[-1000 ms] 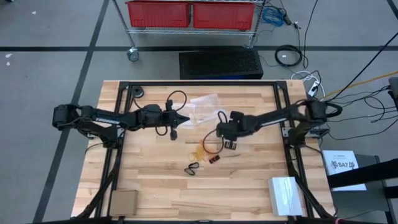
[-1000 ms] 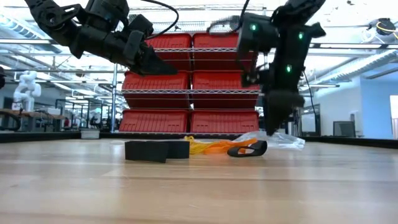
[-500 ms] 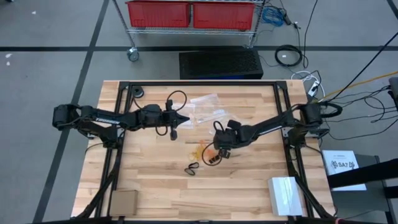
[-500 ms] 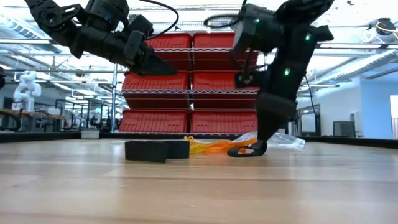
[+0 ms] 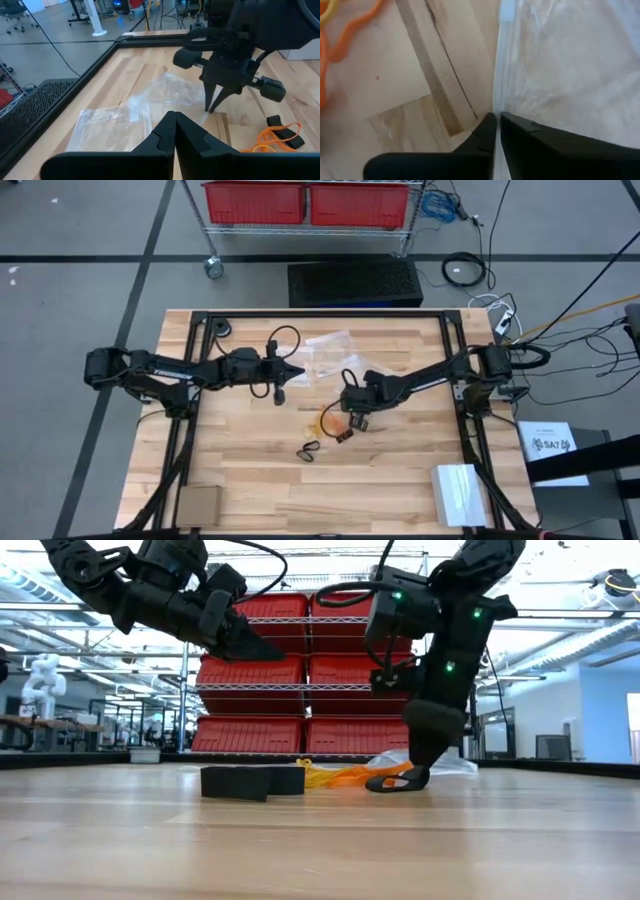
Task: Sort rubber bands
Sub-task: Open the right transparent zip lock bag
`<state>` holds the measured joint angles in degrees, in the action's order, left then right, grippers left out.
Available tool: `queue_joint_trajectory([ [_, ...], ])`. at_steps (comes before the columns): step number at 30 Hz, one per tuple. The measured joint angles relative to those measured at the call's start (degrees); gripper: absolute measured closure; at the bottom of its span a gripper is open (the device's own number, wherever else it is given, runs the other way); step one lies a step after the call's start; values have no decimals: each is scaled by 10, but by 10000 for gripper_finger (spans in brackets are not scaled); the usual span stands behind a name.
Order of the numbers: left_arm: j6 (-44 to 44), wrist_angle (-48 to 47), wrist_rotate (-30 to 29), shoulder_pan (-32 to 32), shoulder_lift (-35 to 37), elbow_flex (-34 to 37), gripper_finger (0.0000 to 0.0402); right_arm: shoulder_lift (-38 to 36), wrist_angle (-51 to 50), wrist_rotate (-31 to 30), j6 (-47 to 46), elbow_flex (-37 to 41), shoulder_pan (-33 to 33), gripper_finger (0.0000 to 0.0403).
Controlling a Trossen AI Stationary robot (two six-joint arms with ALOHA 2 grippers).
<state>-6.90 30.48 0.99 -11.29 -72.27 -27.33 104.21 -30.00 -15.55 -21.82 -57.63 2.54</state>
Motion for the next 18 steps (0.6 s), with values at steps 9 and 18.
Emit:
queue_joint_trajectory([
  [9, -68, 1, 20, 0, 0, 0, 391, -133, -15, 95, -13, 2, 11, 401],
  [18, -75, 33, 121, 10, 0, 0, 387, -255, 7, 118, -5, 2, 43, 403],
])
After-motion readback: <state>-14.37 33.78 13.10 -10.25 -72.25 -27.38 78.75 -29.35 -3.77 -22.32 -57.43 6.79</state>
